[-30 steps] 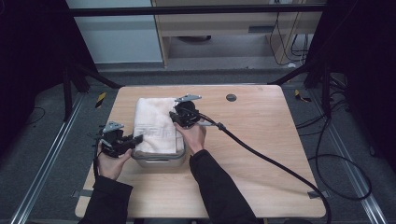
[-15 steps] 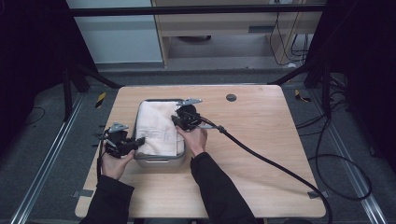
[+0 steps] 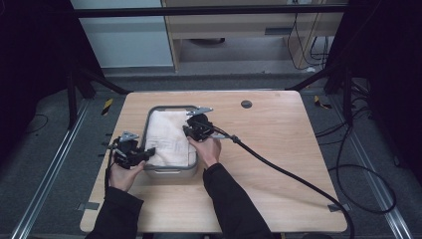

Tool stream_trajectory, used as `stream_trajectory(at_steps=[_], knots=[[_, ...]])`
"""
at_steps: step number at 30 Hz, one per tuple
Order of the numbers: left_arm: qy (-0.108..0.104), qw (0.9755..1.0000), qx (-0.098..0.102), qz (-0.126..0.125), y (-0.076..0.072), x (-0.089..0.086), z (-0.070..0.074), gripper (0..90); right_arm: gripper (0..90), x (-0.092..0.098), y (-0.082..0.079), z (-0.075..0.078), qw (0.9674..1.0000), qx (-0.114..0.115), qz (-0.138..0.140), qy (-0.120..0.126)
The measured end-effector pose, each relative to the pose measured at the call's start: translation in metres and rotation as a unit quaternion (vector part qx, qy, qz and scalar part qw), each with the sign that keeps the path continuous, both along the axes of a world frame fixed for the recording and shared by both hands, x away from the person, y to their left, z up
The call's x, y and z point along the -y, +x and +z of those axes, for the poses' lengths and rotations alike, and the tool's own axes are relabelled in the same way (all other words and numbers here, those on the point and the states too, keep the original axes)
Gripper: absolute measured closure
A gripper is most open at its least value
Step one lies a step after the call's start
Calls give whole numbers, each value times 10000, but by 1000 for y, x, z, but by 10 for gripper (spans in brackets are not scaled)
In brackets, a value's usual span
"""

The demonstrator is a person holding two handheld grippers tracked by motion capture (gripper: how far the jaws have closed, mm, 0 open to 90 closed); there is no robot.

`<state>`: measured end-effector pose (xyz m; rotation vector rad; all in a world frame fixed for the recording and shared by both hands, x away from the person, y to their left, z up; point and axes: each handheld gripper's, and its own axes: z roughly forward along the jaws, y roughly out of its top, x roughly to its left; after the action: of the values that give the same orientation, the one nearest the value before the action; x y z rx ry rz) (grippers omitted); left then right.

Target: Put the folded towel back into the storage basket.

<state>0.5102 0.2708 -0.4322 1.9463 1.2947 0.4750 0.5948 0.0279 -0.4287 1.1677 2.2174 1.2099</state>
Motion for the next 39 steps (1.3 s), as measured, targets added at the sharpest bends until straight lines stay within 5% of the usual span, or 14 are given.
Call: stream_trajectory(at_steps=[6, 17, 23, 32, 39], knots=[[94, 9998, 144, 33, -2, 3, 3, 600, 632, 2, -1, 2, 9995, 224, 58, -195], [-169, 9967, 788, 141, -16, -5, 27, 524, 486, 26, -14, 25, 9982, 579, 82, 107], [-324, 9924, 1167, 206, -22, -9, 37, 426, 393, 57, -25, 40, 9968, 730, -22, 334], [-399, 9905, 1306, 171, -31, -16, 37, 320, 247, 111, -49, 57, 9957, 770, -95, 499], [-475, 9890, 1375, 279, -46, -33, 31, 286, 190, 156, -71, 51, 9961, 668, -113, 564]])
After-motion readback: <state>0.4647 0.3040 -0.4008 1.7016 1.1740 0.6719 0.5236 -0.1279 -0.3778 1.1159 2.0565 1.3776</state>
